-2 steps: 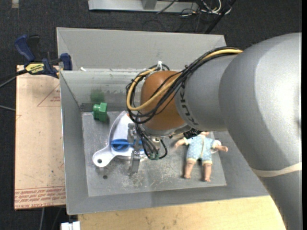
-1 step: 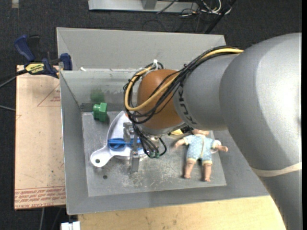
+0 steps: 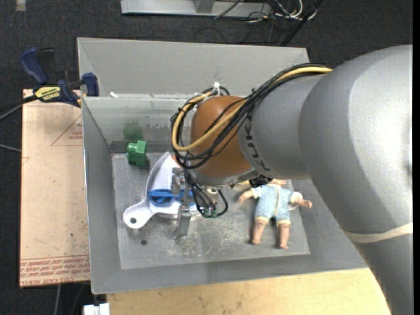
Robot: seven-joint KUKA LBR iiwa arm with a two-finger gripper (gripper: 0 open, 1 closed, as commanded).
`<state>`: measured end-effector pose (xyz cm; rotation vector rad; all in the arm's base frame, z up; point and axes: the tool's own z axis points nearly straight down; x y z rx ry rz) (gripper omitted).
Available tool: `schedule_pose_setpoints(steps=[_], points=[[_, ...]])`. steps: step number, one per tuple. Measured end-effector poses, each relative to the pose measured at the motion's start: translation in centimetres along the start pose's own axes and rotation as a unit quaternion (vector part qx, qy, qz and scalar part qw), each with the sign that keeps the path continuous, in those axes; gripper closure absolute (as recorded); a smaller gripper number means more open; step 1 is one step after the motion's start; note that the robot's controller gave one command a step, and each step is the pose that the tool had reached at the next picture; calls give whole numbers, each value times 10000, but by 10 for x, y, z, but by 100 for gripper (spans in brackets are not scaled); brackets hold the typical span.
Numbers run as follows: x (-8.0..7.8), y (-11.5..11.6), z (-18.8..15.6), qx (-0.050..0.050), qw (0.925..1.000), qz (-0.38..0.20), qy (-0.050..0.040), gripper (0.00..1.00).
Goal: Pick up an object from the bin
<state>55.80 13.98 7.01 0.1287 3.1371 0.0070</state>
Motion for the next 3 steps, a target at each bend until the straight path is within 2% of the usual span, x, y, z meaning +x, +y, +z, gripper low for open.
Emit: schedule_pose_setpoints(steps=[1, 3], points=[[-3, 4, -3, 2, 9991, -418, -23, 100], [-2, 4, -5, 2, 9991, -416, -20, 100]])
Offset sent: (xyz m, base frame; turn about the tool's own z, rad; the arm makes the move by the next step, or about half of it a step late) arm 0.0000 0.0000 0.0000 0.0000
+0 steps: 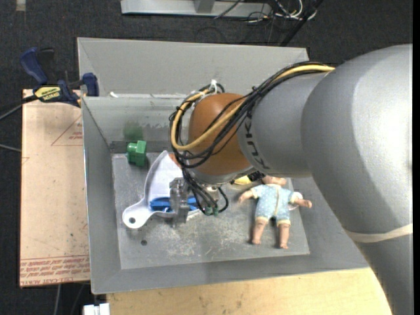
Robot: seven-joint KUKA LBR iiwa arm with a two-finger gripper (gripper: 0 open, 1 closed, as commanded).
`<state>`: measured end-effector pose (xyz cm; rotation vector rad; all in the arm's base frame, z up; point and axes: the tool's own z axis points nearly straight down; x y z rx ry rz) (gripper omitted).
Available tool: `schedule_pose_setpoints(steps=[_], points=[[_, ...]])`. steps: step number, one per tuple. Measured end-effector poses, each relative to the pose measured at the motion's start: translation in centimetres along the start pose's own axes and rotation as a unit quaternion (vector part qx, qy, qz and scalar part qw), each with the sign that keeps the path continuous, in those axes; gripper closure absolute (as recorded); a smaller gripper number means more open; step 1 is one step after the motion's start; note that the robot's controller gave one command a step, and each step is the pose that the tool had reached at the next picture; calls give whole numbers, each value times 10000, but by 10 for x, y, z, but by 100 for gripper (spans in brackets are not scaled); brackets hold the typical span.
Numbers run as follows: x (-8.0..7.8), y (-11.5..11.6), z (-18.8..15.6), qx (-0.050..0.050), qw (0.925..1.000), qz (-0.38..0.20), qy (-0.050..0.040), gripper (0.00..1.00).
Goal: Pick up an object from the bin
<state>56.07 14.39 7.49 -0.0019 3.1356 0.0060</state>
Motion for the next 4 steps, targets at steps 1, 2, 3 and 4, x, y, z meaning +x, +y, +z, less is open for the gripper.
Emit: schedule_pose_setpoints(steps=[1, 2, 3, 4], points=[[1, 0, -10, 2, 10000, 1, 19, 100], [1, 0, -24, -2, 10000, 2, 8, 100], [0, 0, -35, -2, 10000, 4, 7, 100], [0, 0, -47, -2, 10000, 5, 9, 100]])
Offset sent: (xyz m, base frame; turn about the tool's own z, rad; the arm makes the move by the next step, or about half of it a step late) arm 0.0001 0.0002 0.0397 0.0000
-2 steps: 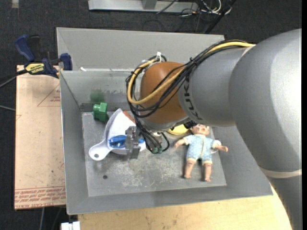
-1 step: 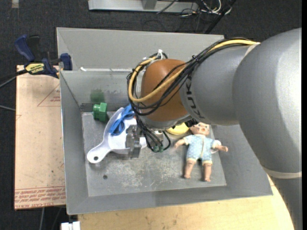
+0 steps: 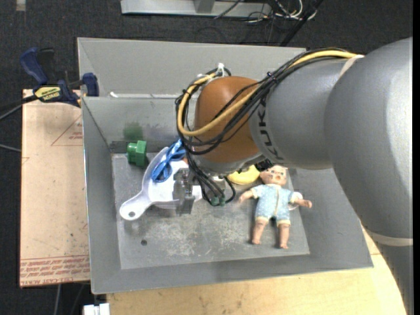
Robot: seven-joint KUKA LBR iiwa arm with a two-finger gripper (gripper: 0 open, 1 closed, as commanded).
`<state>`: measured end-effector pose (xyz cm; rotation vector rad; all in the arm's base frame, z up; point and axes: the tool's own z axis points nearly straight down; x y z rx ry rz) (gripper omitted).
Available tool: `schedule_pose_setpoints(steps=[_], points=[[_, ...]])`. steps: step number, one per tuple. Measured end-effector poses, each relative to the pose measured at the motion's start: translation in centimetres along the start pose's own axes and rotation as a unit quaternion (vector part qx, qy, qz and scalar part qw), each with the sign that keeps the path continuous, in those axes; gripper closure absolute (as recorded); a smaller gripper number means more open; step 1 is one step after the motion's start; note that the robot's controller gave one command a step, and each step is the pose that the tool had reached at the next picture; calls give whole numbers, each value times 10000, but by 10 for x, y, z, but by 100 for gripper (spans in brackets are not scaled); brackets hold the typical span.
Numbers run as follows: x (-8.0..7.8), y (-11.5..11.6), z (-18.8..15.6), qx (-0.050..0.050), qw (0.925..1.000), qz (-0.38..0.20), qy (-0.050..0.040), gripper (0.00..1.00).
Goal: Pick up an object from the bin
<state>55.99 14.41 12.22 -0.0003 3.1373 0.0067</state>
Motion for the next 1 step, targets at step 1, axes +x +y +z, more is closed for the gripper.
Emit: schedule_pose_setpoints(steps=[1], points=[[-1, 0, -9, -4, 10000, 1, -14, 100]])
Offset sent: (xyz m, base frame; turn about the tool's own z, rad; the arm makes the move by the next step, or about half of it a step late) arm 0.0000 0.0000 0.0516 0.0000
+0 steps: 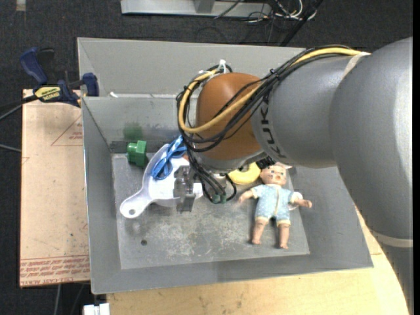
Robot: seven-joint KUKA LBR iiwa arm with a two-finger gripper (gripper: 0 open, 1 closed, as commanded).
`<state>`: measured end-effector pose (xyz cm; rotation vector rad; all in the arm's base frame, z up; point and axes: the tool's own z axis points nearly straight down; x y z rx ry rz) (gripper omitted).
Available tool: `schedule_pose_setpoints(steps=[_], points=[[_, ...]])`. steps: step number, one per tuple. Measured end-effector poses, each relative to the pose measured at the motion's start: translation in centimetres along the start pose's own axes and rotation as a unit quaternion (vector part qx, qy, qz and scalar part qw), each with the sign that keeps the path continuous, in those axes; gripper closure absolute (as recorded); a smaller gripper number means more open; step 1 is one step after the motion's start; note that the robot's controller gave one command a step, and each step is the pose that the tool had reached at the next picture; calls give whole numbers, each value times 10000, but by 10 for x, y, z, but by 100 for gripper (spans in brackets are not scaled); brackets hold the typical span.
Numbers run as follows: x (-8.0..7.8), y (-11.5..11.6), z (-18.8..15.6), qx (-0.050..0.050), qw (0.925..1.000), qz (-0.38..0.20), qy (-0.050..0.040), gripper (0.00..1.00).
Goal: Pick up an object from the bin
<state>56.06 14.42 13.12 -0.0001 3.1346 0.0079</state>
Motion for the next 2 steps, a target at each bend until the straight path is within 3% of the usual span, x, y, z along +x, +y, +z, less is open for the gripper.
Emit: schedule_pose_setpoints(steps=[2], points=[[1, 0, -20, 3, 10000, 3, 23, 100]])
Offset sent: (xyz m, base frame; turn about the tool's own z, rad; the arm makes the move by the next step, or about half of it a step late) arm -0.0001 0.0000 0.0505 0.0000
